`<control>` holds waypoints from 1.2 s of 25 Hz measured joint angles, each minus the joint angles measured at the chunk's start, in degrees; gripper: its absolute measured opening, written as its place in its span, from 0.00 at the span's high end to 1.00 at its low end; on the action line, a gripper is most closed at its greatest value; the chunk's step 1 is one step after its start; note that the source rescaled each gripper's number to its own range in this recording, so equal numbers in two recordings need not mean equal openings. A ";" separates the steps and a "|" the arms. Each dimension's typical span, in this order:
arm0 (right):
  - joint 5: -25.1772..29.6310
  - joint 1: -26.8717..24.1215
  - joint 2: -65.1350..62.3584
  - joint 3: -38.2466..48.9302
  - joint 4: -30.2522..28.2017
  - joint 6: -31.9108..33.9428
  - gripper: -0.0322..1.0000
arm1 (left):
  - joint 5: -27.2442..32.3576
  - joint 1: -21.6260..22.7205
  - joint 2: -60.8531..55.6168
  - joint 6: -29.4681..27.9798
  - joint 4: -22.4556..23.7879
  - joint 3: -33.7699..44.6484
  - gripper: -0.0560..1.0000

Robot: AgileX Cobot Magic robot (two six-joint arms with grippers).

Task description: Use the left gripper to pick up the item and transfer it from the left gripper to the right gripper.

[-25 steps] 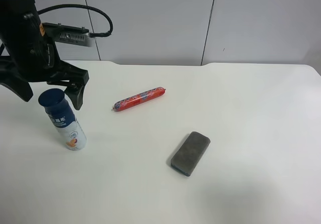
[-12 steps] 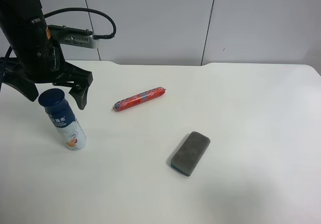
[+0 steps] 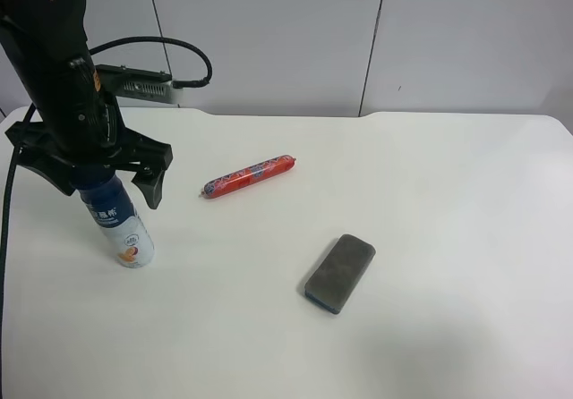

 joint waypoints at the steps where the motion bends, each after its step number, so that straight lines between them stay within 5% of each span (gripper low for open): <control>1: 0.00 0.00 0.00 0.00 0.00 0.00 0.01 | -0.05 0.00 0.00 0.00 0.00 0.11 0.00; 7: 0.00 0.00 0.00 0.00 0.00 0.00 0.01 | 0.15 0.00 0.00 0.00 -0.09 0.11 0.06; 11: 0.00 0.00 0.00 0.00 0.00 0.00 0.01 | 0.16 0.00 0.00 0.00 -0.09 0.11 0.33; 17: 0.00 0.00 0.00 0.00 0.00 0.00 0.01 | 0.28 0.00 0.00 0.00 -0.14 0.11 0.95; 30: 0.00 0.00 0.00 0.00 0.00 0.00 0.01 | 0.89 0.00 0.00 0.82 0.20 -0.89 0.95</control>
